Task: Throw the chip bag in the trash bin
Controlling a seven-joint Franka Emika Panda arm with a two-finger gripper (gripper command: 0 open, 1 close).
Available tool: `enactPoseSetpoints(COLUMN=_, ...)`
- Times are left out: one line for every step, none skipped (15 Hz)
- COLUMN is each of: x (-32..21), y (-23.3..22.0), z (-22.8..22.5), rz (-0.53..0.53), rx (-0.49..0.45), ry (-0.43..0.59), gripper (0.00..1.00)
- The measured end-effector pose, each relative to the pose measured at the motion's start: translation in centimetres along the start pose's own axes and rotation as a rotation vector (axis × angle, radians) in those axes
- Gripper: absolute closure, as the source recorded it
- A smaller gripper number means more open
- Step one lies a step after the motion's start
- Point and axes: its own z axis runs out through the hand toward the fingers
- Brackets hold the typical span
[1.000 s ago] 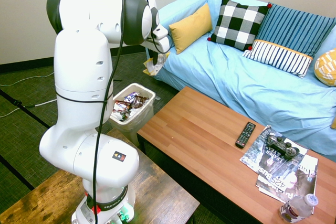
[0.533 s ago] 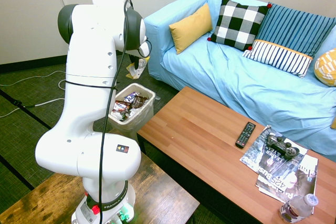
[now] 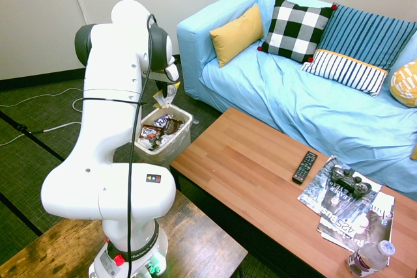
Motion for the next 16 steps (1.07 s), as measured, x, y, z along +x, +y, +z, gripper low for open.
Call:
enactPoseSetpoints(x=0.01, y=-0.04, z=-0.08, rz=0.001, rx=0.001, ry=-0.001, gripper=0.0)
enactPoseSetpoints(x=0.06, y=-0.04, z=-0.07, rz=0.002, rx=0.0, ry=-0.001, gripper=0.0)
enactPoseSetpoints(x=0.18, y=-0.06, z=-0.07, rz=0.005, rx=-0.001, ry=-0.001, gripper=0.0)
enactPoseSetpoints(x=0.28, y=-0.08, z=-0.13, rz=0.008, rx=-0.004, ry=-0.004, gripper=0.0)
enactPoseSetpoints(x=0.33, y=-0.16, z=-0.27, rz=0.011, rx=-0.007, ry=-0.007, gripper=0.0)
enactPoseSetpoints(x=0.33, y=-0.25, z=-0.39, rz=0.012, rx=-0.005, ry=-0.008, gripper=0.0)
enactPoseSetpoints(x=0.34, y=-0.32, z=-0.46, rz=0.014, rx=-0.004, ry=-0.01, gripper=0.0)
enactPoseSetpoints(x=0.36, y=-0.4, z=-0.54, rz=0.015, rx=-0.001, ry=-0.012, gripper=0.0)
enactPoseSetpoints(x=0.4, y=-0.45, z=-0.63, rz=0.016, rx=0.001, ry=-0.013, gripper=0.0)
enactPoseSetpoints(x=0.42, y=-0.48, z=-0.7, rz=0.017, rx=0.002, ry=-0.014, gripper=0.0)
enactPoseSetpoints(x=0.43, y=-0.49, z=-0.73, rz=0.017, rx=0.003, ry=-0.015, gripper=0.0)
enactPoseSetpoints(x=0.41, y=-0.5, z=-0.73, rz=0.017, rx=0.003, ry=-0.016, gripper=0.0)
enactPoseSetpoints(x=0.37, y=-0.5, z=-0.73, rz=0.017, rx=0.003, ry=-0.016, gripper=0.0)
enactPoseSetpoints(x=0.31, y=-0.51, z=-0.74, rz=0.017, rx=0.003, ry=-0.018, gripper=0.0)
enactPoseSetpoints(x=0.26, y=-0.52, z=-0.75, rz=0.017, rx=0.003, ry=-0.019, gripper=0.0)
enactPoseSetpoints(x=0.21, y=-0.52, z=-0.76, rz=0.013, rx=0.003, ry=-0.022, gripper=0.0)
